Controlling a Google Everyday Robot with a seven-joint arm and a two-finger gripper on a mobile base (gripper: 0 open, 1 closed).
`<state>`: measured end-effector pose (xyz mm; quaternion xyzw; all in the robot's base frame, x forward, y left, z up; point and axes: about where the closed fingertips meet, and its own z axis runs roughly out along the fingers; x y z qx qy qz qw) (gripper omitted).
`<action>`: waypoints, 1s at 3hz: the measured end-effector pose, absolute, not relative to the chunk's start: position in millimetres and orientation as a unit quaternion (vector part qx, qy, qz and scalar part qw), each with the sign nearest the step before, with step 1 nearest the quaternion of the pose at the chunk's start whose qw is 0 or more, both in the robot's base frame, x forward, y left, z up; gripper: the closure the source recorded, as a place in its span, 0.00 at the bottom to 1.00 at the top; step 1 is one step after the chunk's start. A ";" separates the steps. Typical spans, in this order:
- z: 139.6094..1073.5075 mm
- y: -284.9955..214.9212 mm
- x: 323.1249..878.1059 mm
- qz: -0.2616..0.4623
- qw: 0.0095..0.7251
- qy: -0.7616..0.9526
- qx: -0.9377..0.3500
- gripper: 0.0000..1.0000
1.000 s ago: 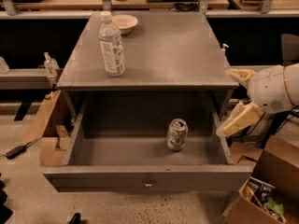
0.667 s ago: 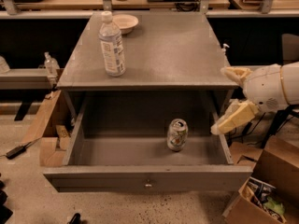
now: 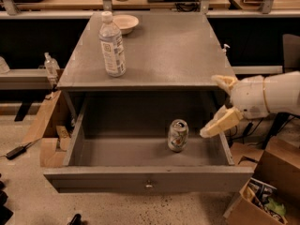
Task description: Pick 7up can from top drawer and place on counter
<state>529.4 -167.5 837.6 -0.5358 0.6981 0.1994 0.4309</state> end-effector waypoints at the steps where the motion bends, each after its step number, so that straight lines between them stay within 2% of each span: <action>1: 804.9 -158.7 546.1 0.219 0.444 0.685 -0.535 0.00; 3: 749.7 -151.3 569.3 0.251 0.462 0.651 -0.547 0.00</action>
Offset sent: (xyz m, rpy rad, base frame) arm 0.0477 0.0133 -0.0967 0.1291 -0.0610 0.1035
